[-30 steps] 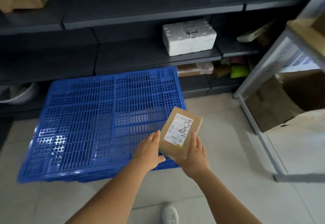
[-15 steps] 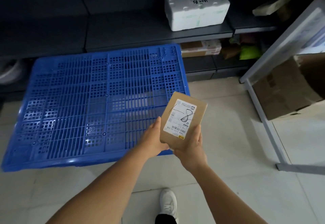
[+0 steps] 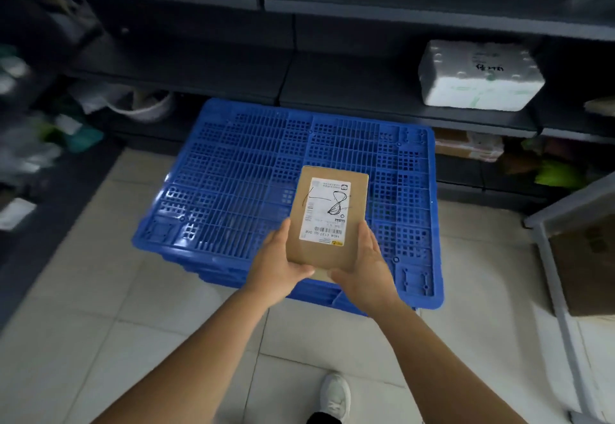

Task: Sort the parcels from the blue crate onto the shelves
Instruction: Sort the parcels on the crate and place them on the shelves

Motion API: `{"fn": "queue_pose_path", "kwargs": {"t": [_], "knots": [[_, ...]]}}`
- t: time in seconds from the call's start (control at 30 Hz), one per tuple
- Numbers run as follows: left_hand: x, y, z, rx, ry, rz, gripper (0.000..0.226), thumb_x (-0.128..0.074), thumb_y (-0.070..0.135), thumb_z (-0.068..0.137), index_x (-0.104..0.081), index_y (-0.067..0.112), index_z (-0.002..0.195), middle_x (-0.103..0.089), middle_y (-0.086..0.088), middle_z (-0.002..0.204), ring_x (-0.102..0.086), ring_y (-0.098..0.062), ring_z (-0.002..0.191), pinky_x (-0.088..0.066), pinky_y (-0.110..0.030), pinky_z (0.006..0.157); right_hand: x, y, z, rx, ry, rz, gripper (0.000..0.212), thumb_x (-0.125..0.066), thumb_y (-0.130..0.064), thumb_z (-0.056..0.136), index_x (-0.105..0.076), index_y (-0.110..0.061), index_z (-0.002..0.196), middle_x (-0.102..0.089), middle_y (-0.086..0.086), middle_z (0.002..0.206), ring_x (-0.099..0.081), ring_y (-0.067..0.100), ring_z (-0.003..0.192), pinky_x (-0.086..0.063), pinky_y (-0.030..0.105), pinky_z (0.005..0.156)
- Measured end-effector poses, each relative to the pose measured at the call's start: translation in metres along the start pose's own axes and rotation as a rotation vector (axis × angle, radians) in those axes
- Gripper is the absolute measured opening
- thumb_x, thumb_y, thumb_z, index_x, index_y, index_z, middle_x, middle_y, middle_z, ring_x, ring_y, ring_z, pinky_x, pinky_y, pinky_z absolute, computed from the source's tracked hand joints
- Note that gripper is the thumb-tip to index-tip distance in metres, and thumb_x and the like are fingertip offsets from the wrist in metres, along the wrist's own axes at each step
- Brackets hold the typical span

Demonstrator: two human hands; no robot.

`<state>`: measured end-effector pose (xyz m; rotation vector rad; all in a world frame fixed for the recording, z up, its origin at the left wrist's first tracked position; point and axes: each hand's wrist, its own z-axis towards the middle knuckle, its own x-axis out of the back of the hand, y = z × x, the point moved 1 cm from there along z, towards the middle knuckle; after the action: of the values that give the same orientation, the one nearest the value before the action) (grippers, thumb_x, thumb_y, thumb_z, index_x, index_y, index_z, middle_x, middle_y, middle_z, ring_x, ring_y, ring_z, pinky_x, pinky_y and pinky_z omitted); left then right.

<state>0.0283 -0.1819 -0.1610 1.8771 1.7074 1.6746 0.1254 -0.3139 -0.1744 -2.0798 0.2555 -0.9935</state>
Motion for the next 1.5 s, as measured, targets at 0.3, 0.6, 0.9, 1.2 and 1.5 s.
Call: {"fn": "queue_pose_path", "kwargs": {"t": [0.3, 0.6, 0.9, 1.2, 1.5], "knots": [[0.149, -0.094, -0.065, 0.093, 0.282, -0.19, 0.098, -0.079, 0.018, 0.072, -0.022, 0.024, 0.151, -0.042, 0.008, 0.135, -0.046, -0.006, 0.12, -0.04, -0.023, 0.1, -0.097, -0.156, -0.021, 0.261, -0.156, -0.091, 0.084, -0.068, -0.007, 0.08, -0.018, -0.029, 0.145, -0.035, -0.017, 0.124, -0.043, 0.001, 0.094, -0.038, 0.012, 0.058], [0.276, -0.208, -0.158, 0.229, 0.553, -0.252, 0.097, -0.077, 0.018, 0.074, -0.02, 0.021, 0.152, -0.044, 0.003, 0.14, -0.05, -0.011, 0.119, -0.043, -0.022, 0.097, -0.229, -0.292, -0.076, 0.479, -0.34, -0.147, 0.083, -0.069, -0.006, 0.078, -0.024, -0.031, 0.143, -0.036, -0.019, 0.119, -0.04, -0.002, 0.103, -0.035, 0.013, 0.073], [0.355, -0.312, -0.26, 0.407, 0.799, -0.296, 0.095, -0.079, 0.023, 0.072, -0.025, 0.027, 0.15, -0.044, 0.004, 0.138, -0.05, -0.014, 0.12, -0.044, -0.033, 0.103, -0.36, -0.392, -0.137, 0.688, -0.557, -0.279, 0.088, -0.07, -0.013, 0.081, -0.016, -0.026, 0.15, -0.034, -0.013, 0.135, -0.04, 0.002, 0.11, -0.032, 0.017, 0.088], [0.409, -0.395, -0.34, 0.565, 1.002, -0.377, 0.077, -0.076, 0.019, 0.073, -0.038, 0.03, 0.139, -0.045, 0.015, 0.112, -0.051, -0.008, 0.101, -0.049, -0.026, 0.085, -0.489, -0.46, -0.18, 0.811, -0.793, -0.328, 0.093, -0.075, -0.012, 0.077, -0.019, -0.028, 0.149, -0.041, -0.009, 0.139, -0.042, 0.004, 0.109, -0.044, 0.025, 0.093], [0.48, -0.488, -0.335, 0.68, 1.017, -0.398, 0.078, -0.075, 0.02, 0.076, -0.035, 0.025, 0.142, -0.037, 0.015, 0.105, -0.042, -0.006, 0.098, -0.044, -0.023, 0.087, -0.608, -0.524, -0.163, 0.837, -0.971, -0.371, 0.083, -0.071, -0.012, 0.082, -0.023, -0.026, 0.148, -0.036, -0.012, 0.137, -0.041, 0.003, 0.108, -0.042, 0.02, 0.089]]}}
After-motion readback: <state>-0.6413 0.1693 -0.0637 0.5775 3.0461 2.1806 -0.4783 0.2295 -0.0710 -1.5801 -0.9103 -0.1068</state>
